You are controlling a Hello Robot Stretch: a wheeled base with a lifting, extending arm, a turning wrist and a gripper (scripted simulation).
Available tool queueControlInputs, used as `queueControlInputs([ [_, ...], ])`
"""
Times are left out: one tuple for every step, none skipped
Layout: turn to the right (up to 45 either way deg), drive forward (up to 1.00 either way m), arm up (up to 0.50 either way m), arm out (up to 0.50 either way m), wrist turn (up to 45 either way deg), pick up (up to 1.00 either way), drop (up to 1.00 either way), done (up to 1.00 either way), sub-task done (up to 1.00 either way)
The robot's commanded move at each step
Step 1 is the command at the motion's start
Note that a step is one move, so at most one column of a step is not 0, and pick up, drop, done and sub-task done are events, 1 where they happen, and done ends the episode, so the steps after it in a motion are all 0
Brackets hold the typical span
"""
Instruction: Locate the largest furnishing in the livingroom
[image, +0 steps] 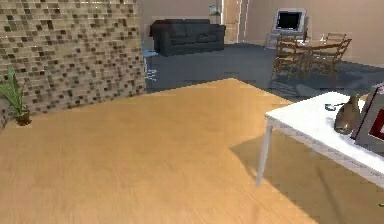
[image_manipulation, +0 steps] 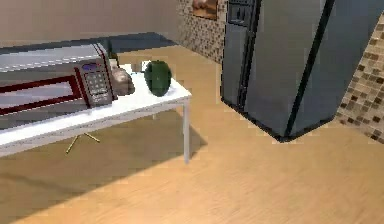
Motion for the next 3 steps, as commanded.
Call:
queueControlInputs([
  [0.0,1.00,0.00,0.00,0.0,0.00,0.00,0.00,0.00],
  [3.0,0.00,0.00,0.00,0.0,0.00,0.00,0.00,0.00],
  [0.0,0.35,0.00,0.00,0.0,0.00,0.00,0.00,0.00],
])
